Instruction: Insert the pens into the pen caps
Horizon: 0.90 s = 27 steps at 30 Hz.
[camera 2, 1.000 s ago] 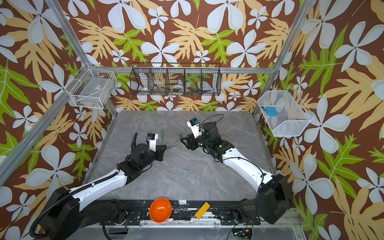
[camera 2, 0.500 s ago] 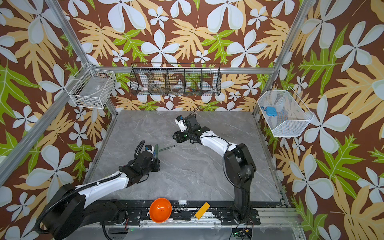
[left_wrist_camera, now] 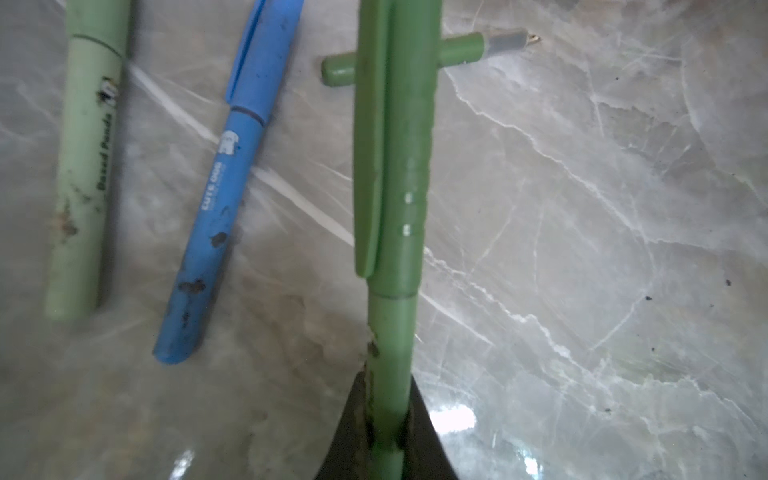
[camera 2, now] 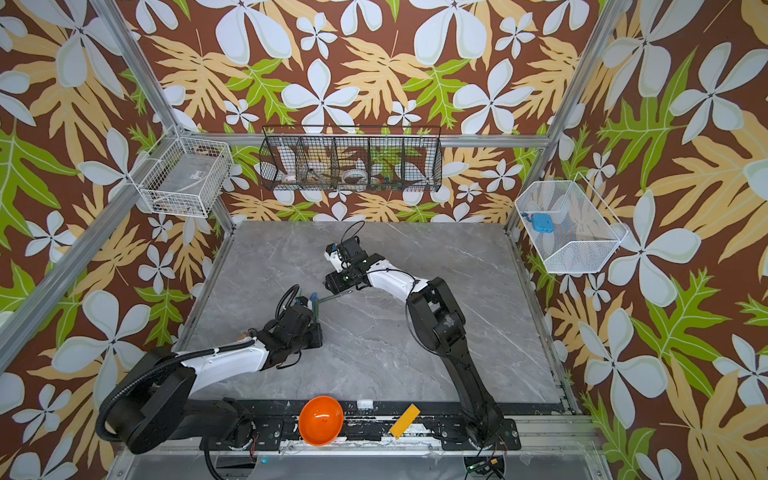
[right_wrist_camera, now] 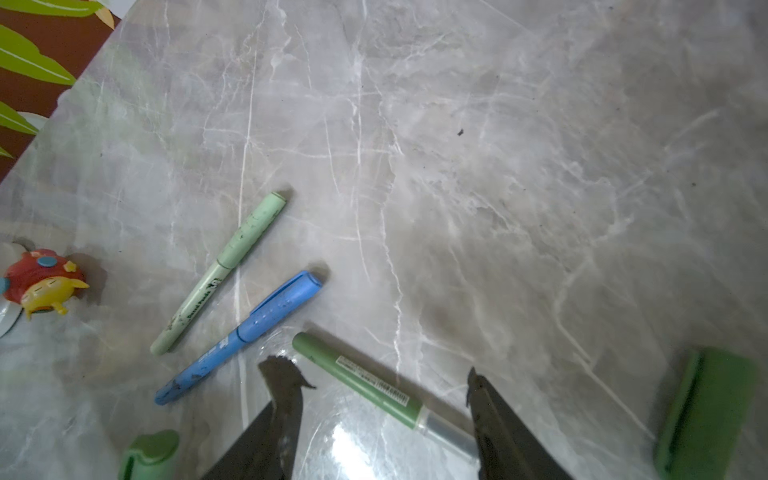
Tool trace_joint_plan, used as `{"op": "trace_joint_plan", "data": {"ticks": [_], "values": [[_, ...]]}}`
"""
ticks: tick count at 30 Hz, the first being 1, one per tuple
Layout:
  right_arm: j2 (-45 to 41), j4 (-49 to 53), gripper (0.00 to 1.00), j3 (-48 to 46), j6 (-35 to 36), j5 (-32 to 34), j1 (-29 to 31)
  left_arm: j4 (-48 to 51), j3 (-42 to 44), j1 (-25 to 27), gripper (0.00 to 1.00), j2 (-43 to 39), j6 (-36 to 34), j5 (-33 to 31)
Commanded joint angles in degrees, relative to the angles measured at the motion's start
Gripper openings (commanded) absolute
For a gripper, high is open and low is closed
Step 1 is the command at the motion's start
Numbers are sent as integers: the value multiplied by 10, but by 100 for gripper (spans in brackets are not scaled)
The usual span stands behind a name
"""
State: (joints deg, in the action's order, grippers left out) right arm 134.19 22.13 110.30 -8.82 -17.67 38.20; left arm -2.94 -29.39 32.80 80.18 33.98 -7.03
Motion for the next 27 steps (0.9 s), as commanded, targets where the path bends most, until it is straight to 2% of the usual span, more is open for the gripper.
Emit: {"op": "trace_joint_plan", "data": {"ticks": [1, 3, 5, 9, 15, 20, 23, 27], "values": [[19, 24, 63, 28, 6, 2, -1, 25, -19, -1, 0, 21, -1, -21], [26, 26, 64, 35, 5, 4, 1, 28, -22, -1, 1, 28, 0, -23], [31, 26, 63, 39, 5, 3, 3, 32, -22, -2, 11, 28, 2, -25], [38, 26, 64, 44, 11, -8, 7, 41, -23, -6, 21, 28, -1, -37], [48, 53, 64, 58, 37, -11, 15, 43, -18, -14, 52, 14, -4, -41], [59, 60, 64, 70, 39, -25, 17, 55, -28, -19, 70, -12, -5, -49], [64, 74, 64, 78, 53, -28, 24, 66, -30, -22, 78, -47, -1, -65], [60, 85, 64, 65, 69, -18, 28, 89, -36, -39, 83, -114, 1, -71]]}}
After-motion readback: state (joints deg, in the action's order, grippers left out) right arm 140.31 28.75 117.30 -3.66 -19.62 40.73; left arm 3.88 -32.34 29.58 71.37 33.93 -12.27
